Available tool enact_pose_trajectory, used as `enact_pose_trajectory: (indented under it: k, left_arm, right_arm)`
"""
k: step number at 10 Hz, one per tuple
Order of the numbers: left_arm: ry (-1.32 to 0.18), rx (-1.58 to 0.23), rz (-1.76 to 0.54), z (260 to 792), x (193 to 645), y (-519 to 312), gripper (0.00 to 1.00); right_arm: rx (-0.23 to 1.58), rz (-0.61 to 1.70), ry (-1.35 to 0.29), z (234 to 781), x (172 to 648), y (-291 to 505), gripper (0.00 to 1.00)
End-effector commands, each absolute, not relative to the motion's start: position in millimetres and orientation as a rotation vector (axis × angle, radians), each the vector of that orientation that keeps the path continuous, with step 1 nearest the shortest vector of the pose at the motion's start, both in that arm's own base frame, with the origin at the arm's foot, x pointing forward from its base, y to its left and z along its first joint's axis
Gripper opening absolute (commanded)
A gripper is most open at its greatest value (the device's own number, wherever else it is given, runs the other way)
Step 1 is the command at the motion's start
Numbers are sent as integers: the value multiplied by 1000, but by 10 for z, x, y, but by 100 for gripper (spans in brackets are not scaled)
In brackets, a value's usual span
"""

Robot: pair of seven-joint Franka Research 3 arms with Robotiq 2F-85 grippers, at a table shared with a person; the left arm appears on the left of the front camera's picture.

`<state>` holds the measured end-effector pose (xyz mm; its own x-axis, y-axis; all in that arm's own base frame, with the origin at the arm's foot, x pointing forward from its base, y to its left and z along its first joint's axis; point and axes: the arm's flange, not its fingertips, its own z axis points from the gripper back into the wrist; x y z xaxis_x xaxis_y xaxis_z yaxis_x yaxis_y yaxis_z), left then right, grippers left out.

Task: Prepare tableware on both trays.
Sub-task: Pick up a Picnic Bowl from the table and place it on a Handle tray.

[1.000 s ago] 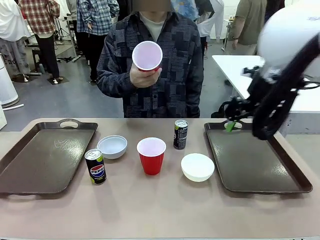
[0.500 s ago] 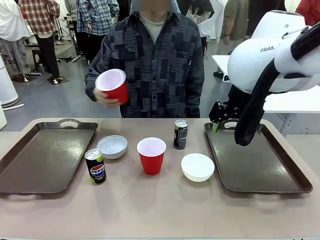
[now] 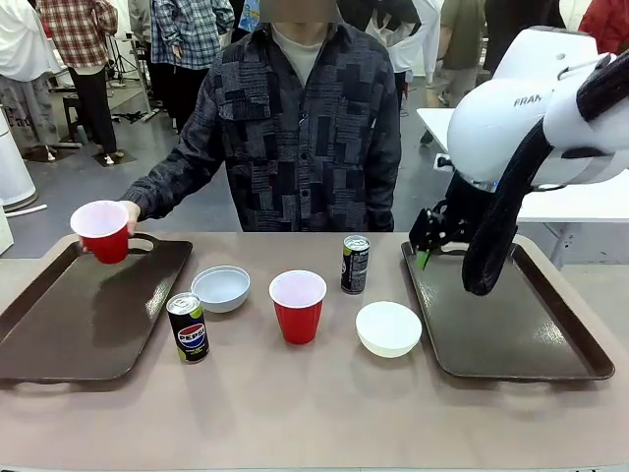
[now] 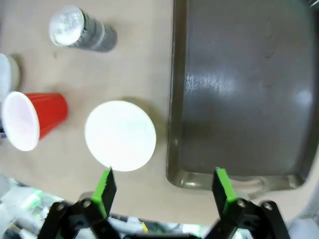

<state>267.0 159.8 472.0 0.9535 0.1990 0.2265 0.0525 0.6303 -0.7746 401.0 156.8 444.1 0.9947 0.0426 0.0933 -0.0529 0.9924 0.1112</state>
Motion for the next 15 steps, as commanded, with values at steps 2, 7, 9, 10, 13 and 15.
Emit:
enact_pose_trajectory:
  k: [2,7,9,10,13,15]
  left_arm:
    - [-316,-903,81,4722,2669,1608,100]
    - [-316,-903,81,4722,2669,1608,100]
    - [-316,-903,81,4722,2669,1608,100]
    - [-316,-903,81,4722,2669,1608,100]
    - [-316,-903,81,4722,2669,1608,100]
    - [-316,-903,81,4722,2669,1608,100]
  right_arm:
    - [62,107,-31,3678,4204,1909,100]
    - [23,149,15,3242,4347,2251,81]
    - [2,140,-1,3259,4342,2266,61]
    - [-9,136,-6,3274,4336,2268,43]
    - [-44,117,-47,3312,4280,2272,22]
    - [-61,105,-57,3315,4252,2275,3]
